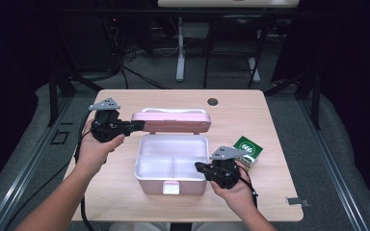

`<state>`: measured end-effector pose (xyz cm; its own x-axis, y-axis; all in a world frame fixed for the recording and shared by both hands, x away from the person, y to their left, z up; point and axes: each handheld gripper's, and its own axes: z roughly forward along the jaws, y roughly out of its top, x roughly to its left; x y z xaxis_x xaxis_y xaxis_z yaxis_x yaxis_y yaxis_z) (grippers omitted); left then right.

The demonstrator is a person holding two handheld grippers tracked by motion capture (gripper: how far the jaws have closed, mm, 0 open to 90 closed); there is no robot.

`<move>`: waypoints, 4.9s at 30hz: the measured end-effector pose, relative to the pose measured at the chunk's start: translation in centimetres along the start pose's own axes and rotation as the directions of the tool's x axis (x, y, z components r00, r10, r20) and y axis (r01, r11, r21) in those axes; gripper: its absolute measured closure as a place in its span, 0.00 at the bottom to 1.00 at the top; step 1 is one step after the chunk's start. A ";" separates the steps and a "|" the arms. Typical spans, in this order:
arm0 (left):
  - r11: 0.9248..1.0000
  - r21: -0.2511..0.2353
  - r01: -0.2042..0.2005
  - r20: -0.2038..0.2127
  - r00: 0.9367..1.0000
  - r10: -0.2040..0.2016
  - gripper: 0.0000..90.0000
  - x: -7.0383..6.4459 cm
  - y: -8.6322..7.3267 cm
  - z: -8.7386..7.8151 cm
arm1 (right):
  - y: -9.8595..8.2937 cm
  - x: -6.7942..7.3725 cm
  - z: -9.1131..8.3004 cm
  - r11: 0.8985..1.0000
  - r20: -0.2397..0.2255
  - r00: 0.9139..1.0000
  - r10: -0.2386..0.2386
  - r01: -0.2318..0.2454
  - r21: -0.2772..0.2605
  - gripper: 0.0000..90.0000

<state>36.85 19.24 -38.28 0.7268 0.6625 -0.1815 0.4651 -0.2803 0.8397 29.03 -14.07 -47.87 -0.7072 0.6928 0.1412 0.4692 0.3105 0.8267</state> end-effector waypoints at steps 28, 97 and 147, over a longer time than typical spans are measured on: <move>0.998 0.043 0.037 -0.061 0.998 -0.034 0.98 2.2 0.7 1.2 | -0.7 0.8 1.4 0.999 -0.030 0.999 0.014 -0.013 0.037 1.00; 0.978 0.186 0.095 -0.147 0.987 -0.068 0.67 6.7 -2.1 2.5 | -0.5 0.7 1.4 1.000 -0.028 0.999 0.020 -0.020 0.020 0.91; 0.576 0.565 -0.591 0.178 0.769 0.615 0.77 -5.9 0.8 7.1 | -0.3 -3.2 -3.1 0.996 0.037 0.997 0.073 -0.071 -0.055 0.67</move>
<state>36.53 10.13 -40.16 0.9342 0.2135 0.2857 0.1240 -0.9455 0.3012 29.55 -18.43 -46.86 -0.6506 0.7375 0.1811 0.4889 0.2244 0.8430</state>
